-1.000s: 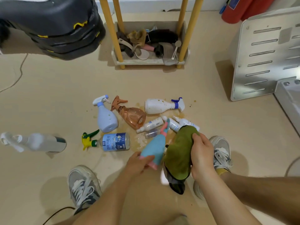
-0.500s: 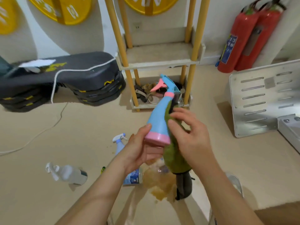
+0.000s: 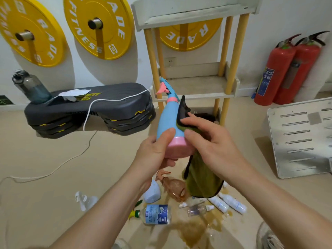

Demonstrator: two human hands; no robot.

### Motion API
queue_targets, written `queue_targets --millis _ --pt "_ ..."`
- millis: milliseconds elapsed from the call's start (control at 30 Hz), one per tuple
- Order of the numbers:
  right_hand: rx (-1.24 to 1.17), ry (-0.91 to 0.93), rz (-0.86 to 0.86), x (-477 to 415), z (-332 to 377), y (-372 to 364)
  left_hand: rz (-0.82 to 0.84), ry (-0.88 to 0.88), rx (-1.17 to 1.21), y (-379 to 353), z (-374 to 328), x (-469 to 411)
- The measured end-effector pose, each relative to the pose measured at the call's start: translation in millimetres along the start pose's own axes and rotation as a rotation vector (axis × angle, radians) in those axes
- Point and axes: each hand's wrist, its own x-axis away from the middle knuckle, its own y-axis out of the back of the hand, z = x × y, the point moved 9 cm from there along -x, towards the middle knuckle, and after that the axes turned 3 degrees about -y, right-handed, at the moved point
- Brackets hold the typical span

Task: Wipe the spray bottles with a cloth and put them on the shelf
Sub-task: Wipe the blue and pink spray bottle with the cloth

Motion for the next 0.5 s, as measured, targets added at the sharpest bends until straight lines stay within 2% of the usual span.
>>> queue_targets --millis 67,167,300,400,500 --pt "0.019 0.016 0.018 0.5 6.6 -1.4 -0.011 0.007 -0.033 3.4 -3.6 -2.5" --pt "-0.074 -0.015 -0.024 -7.6 6.0 6.4 0.006 0.015 -0.043 0.3 -3.3 -2.6" --pt "-0.210 -0.151 -0.098 -27.5 -16.5 22.8 -0.010 -0.104 -0.154 -1.1 -13.8 -4.3" --pt "-0.336 -0.279 -0.005 -36.6 -34.0 13.0 -0.032 -0.169 -0.304 0.6 -25.9 -1.4" --pt "-0.499 -0.394 0.175 -35.3 -32.7 -7.7 0.001 -0.202 -0.327 1.0 -36.7 1.3"
